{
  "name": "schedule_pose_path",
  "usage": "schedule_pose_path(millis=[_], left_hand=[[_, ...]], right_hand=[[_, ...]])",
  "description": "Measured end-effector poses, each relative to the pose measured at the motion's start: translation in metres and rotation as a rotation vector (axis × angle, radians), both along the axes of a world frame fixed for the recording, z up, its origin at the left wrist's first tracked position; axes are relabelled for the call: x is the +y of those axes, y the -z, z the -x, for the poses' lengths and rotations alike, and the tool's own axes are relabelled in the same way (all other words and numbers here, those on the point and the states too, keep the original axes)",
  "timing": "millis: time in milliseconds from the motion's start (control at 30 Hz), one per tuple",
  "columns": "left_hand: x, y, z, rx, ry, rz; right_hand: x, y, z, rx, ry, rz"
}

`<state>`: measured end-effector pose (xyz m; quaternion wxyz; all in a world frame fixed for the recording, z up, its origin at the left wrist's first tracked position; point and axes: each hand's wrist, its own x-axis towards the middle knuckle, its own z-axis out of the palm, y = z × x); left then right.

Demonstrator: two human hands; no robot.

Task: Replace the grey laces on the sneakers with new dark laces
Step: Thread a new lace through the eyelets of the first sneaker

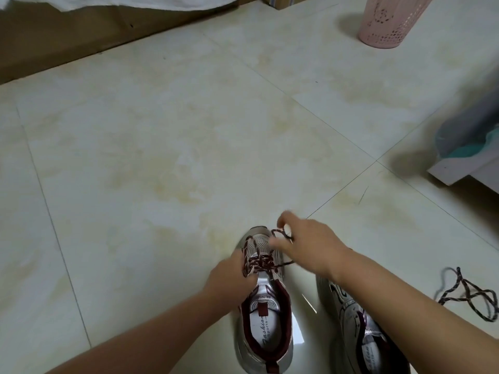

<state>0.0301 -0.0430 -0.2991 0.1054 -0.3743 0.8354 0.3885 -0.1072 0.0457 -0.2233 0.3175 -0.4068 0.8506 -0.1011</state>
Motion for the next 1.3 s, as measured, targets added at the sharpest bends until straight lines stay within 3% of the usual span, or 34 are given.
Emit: schedule_pose_path(millis=[67, 133, 200, 333, 467, 533, 633, 667, 733, 833, 900, 1033, 1100, 1200, 1300], left_hand=[[-0.001, 0.002, -0.001, 0.004, -0.022, -0.026], [-0.002, 0.003, -0.003, 0.003, -0.044, -0.044], [-0.003, 0.005, -0.004, -0.008, -0.062, -0.051], [-0.004, 0.009, -0.007, -0.005, -0.081, -0.069], [0.0, 0.005, -0.007, 0.026, -0.042, 0.004], [0.004, -0.007, -0.007, 0.089, 0.111, 0.223], [0.015, -0.006, -0.004, 0.398, 0.52, 0.679], [0.017, -0.007, 0.0, 0.437, 0.568, 0.724], [0.018, -0.005, 0.013, 0.337, 0.516, 0.753], [0.017, -0.01, 0.032, -0.007, 0.419, 0.7], [0.016, -0.017, 0.04, -0.12, 0.309, 0.636], [0.014, -0.016, 0.049, 0.006, 0.15, 0.424], [0.014, -0.026, 0.052, 0.142, 0.02, 0.148], [0.002, -0.054, 0.051, 0.284, -0.208, -0.411], [-0.02, -0.085, 0.044, 0.467, -0.394, -0.599]], right_hand=[[0.007, 0.012, -0.004, 0.262, -0.321, -0.24], [0.012, 0.015, -0.008, 0.271, -0.377, -0.269], [0.013, 0.007, 0.003, 0.065, -0.159, -0.174], [0.014, -0.027, 0.052, -0.412, 0.525, 0.318], [0.013, -0.028, 0.055, -0.572, 0.736, 0.519], [0.007, -0.024, 0.048, -0.611, 0.753, 0.534], [-0.005, -0.03, 0.044, -0.677, 0.667, 0.512], [-0.01, -0.032, 0.043, -0.693, 0.642, 0.507], [-0.018, -0.033, 0.04, -0.684, 0.609, 0.477], [-0.029, -0.024, 0.035, -0.583, 0.581, 0.379], [-0.033, -0.017, 0.036, -0.471, 0.533, 0.308], [-0.03, -0.006, 0.04, -0.296, 0.499, 0.363], [-0.025, -0.002, 0.042, -0.277, 0.565, 0.462], [-0.016, 0.005, 0.045, -0.311, 0.654, 0.535], [-0.005, 0.01, 0.048, -0.348, 0.664, 0.624]])
